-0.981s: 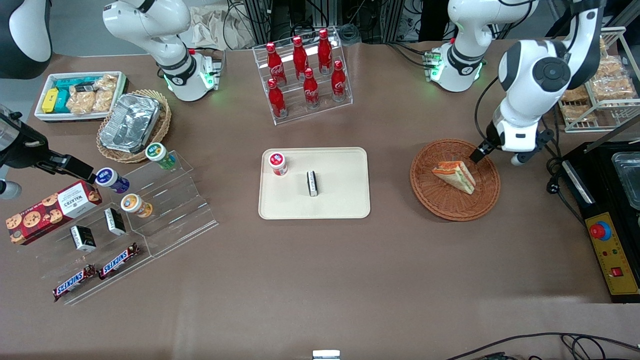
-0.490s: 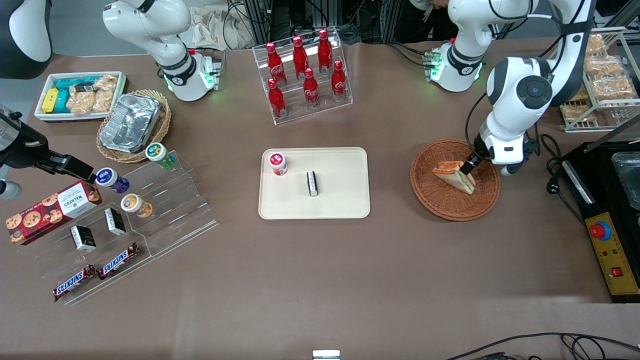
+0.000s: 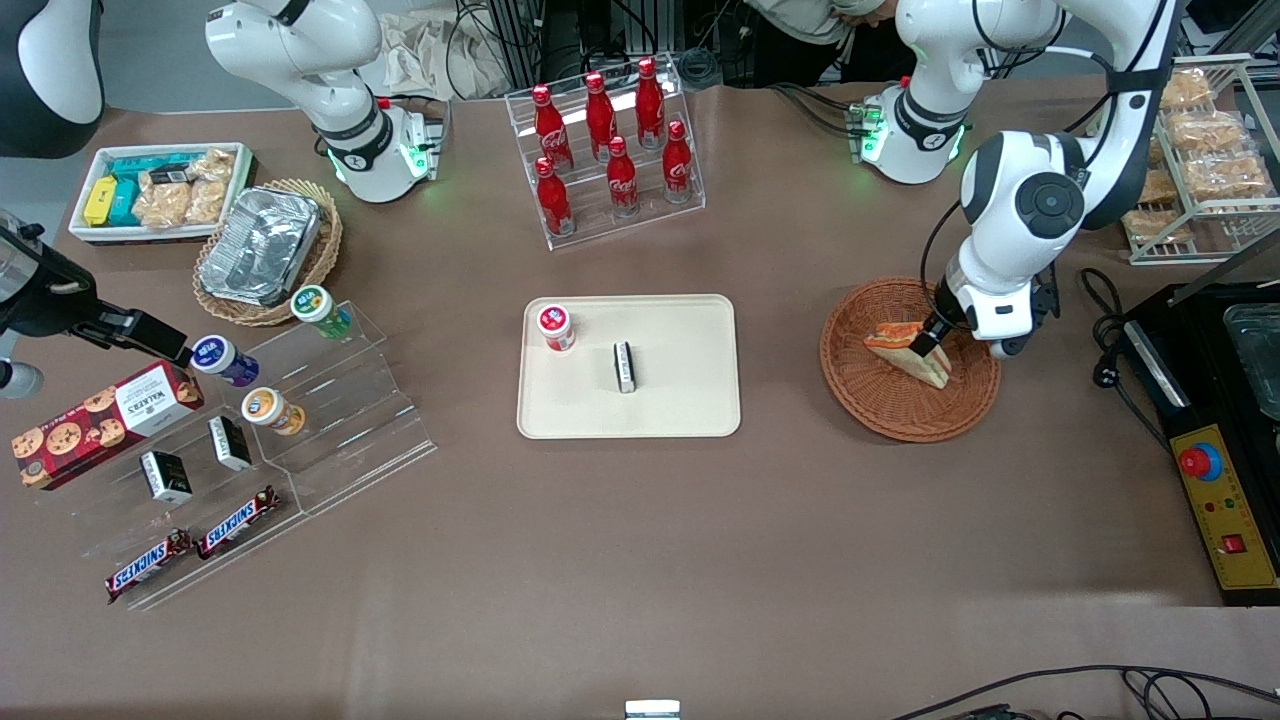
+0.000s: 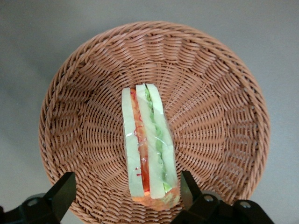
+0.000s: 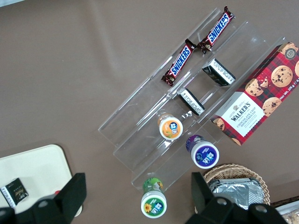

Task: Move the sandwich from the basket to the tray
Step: 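Move the open left gripper down over the sandwich in the basket, then close the left gripper on the wrapped sandwich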

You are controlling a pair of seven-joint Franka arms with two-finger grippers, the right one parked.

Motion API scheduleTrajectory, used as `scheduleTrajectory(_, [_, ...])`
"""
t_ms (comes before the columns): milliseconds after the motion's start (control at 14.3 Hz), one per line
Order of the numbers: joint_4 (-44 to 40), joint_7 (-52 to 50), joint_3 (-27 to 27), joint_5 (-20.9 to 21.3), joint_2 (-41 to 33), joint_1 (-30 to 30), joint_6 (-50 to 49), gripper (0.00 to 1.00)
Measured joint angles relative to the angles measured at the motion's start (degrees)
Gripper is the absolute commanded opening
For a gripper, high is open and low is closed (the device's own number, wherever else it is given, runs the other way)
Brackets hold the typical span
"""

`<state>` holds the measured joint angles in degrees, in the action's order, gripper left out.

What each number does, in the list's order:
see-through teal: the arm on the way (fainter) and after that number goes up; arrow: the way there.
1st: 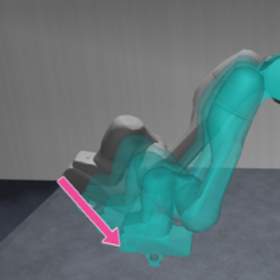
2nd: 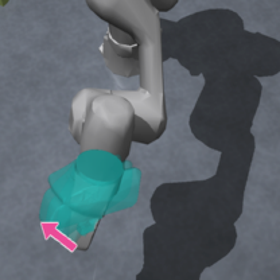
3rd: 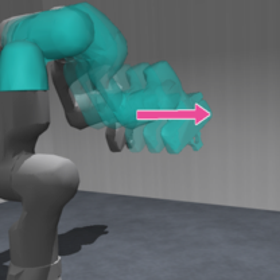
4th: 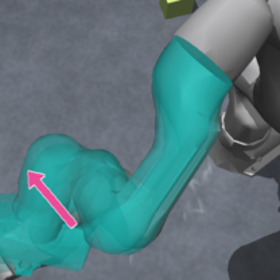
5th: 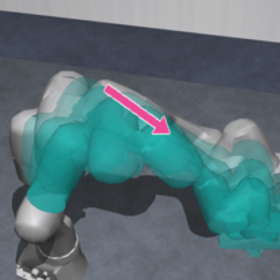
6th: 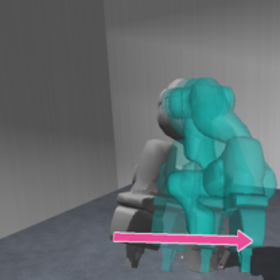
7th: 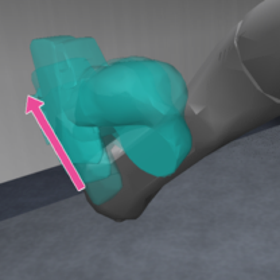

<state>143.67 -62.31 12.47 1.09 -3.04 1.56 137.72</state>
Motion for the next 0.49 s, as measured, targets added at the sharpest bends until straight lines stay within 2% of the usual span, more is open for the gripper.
scheduleTrajectory(280, [-0.01,-1.18,0.06,0.0,2.36,-0.62,1.22,0.98])
scheduleTrajectory(490, [-0.06,-3.07,0.15,0.0,3.49,-1.89,2.4,0.92])
